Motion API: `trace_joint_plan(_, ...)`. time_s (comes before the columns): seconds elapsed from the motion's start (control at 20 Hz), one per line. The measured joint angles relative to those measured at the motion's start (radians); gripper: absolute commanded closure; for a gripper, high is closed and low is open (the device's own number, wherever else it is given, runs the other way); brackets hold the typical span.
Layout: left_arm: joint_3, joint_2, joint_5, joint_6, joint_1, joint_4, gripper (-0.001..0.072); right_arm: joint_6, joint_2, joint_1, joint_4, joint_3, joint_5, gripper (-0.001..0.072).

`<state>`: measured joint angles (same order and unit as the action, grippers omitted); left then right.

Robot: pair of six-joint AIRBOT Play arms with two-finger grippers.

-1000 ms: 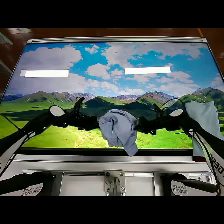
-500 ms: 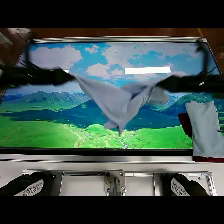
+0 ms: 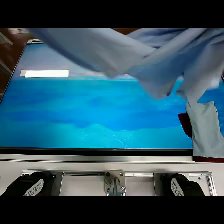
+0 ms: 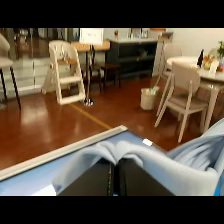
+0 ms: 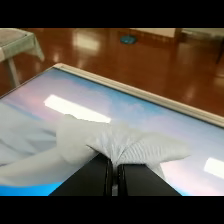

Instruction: Fold the shirts.

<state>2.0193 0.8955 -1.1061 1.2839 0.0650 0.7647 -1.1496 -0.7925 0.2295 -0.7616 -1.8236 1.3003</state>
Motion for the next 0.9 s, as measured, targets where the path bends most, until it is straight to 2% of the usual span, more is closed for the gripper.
trace_joint_plan(0.1,-0.006,-0.031,-0.051,0.014,-0.002,0.003,0.0667,-0.010,0.030,0.000,-0.049,-0.021,0.000,0.0647)
trace_joint_plan(0.25,-0.037,-0.049,-0.201,0.025,-0.002,0.011,0.0667,-0.018,0.054,0.001,-0.119,-0.036,0.018,0.0647)
trace_joint_plan(0.4,-0.128,-0.067,-0.381,0.059,-0.002,0.056,0.0667,-0.034,0.041,0.001,-0.149,-0.041,0.154,0.0646)
trace_joint_plan(0.55,-0.304,-0.102,-0.476,0.076,-0.002,0.120,0.0668,-0.077,0.006,0.001,-0.163,-0.004,0.335,0.0646)
trace_joint_plan(0.75,-0.657,-0.153,-0.485,0.086,-0.002,0.161,0.0667,-0.138,-0.028,0.001,-0.170,0.191,0.419,0.0647)
trace_joint_plan(0.9,-0.923,-0.169,-0.373,0.090,-0.001,0.166,0.0668,-0.156,-0.080,-0.014,-0.176,0.367,0.332,0.0647)
